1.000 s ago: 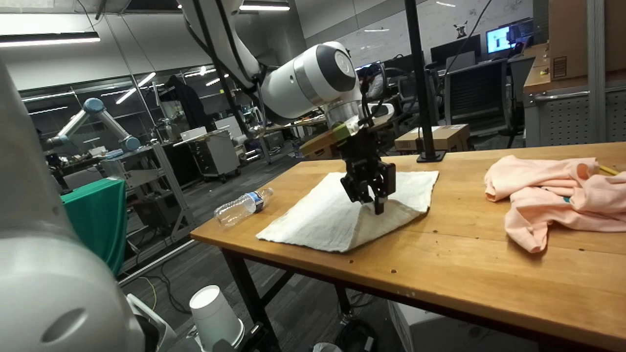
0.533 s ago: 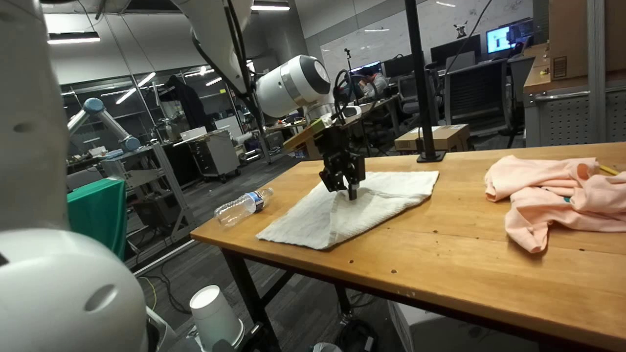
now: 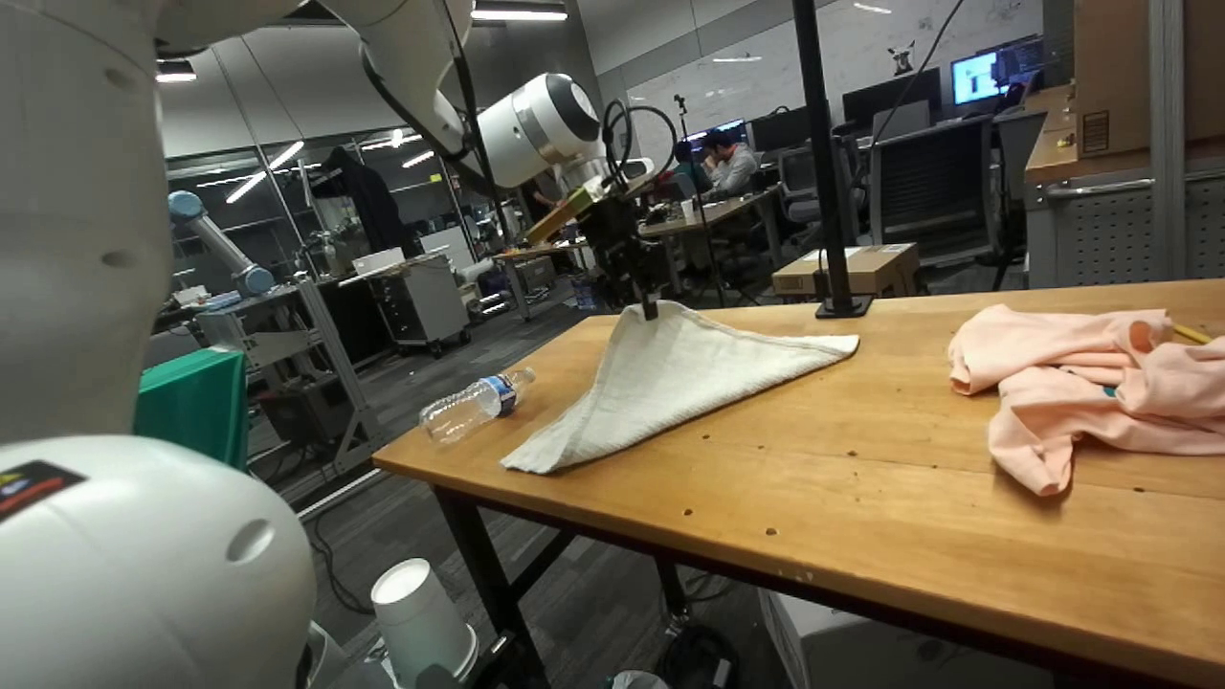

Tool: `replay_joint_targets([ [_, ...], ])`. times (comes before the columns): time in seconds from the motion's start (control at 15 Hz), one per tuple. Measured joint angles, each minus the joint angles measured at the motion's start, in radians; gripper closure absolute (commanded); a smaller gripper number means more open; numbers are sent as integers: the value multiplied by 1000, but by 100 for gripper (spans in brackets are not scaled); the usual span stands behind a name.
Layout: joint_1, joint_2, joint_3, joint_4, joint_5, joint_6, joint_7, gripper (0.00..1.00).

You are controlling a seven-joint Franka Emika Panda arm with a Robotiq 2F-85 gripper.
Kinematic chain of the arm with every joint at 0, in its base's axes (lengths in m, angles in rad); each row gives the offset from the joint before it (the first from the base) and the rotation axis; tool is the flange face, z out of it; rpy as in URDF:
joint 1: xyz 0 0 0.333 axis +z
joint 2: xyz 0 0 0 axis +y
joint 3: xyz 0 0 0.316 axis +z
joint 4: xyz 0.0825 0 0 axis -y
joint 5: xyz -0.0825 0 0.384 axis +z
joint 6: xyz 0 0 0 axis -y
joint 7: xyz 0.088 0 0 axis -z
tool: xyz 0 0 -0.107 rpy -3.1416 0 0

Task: Fold the white towel into a triangle twice.

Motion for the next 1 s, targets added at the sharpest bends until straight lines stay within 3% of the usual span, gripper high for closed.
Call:
replay_joint_targets([
  [0.4, 55, 115, 1, 286, 22, -101, 59, 96],
  [1.0, 111, 396, 0, 655, 129, -181, 111, 96],
])
